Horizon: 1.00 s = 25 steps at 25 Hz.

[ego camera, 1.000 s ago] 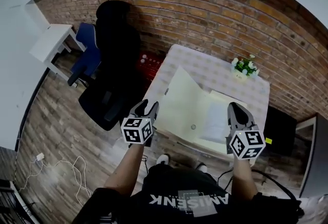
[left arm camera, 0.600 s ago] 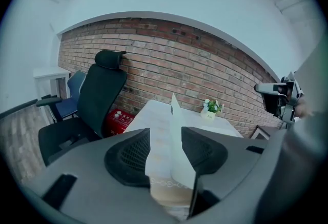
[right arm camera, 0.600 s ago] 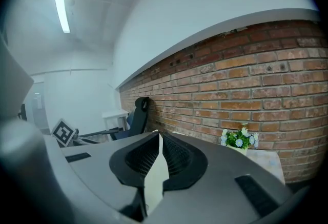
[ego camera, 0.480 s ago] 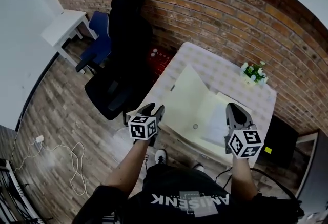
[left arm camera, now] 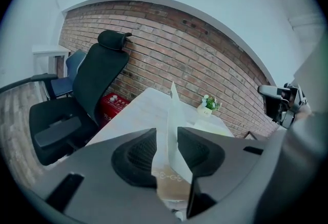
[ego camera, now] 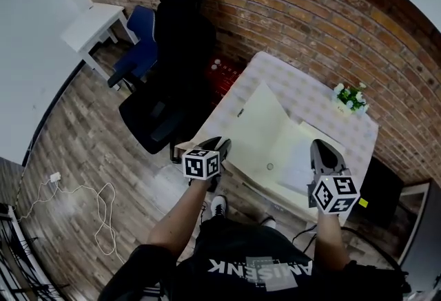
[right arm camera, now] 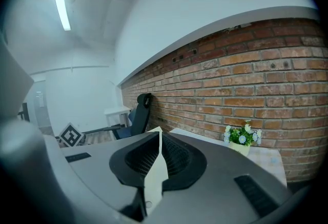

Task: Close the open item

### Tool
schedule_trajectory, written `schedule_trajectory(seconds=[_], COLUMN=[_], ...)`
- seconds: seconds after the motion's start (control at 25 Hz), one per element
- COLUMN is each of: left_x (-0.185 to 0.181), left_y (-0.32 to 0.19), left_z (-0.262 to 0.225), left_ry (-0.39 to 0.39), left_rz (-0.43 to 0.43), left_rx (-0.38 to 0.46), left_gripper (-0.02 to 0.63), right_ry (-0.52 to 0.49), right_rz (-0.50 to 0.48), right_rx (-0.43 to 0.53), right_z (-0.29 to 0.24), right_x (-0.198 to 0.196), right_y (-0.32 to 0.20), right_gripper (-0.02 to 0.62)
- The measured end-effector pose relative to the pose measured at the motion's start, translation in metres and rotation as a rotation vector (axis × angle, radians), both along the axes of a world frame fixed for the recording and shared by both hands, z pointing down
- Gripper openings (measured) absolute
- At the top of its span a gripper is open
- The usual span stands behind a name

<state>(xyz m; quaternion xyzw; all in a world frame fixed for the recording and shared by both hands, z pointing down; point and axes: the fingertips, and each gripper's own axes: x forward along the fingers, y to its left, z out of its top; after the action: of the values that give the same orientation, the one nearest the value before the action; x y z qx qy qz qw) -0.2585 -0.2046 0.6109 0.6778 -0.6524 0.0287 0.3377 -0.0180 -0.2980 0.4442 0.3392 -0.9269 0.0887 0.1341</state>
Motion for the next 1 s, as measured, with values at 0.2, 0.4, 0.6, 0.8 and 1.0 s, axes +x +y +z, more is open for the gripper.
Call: schedule_trajectory(seconds=[0.2, 0.4, 0.6, 0.8, 1.0], left_x=[0.004, 0.007, 0.013, 0.020, 0.038], left_y=[-0.004, -0.006, -0.012, -0.017, -0.019], left_z=[0.007, 0.002, -0.011, -0.020, -0.038], left_ry=[0.011, 0.031, 0.033, 0.016, 0.006], left_rz=[0.025, 0.040, 0.061, 0.081, 0.122], left_rx=[-0.012, 0.012, 0.038, 0.052, 0.089], left_gripper=[0.103, 0.055, 0.044, 0.037, 0.029], right_ry=[0.001, 0.001, 0.000, -0.011, -0.018], right_rz=[0.005, 0.031, 0.080, 0.132, 0.194], right_rx=[0.002, 0.007, 0.008, 0.016, 0.015], right_z=[-0.001, -0.002, -0.005, -0.011, -0.015], right_x=[0.000, 0.007, 0.026, 0.047, 0.076], right_y=[0.005, 0.010, 0.010, 0.012, 0.011], right_gripper=[0.044, 0.044, 0.044, 0.044, 0.044])
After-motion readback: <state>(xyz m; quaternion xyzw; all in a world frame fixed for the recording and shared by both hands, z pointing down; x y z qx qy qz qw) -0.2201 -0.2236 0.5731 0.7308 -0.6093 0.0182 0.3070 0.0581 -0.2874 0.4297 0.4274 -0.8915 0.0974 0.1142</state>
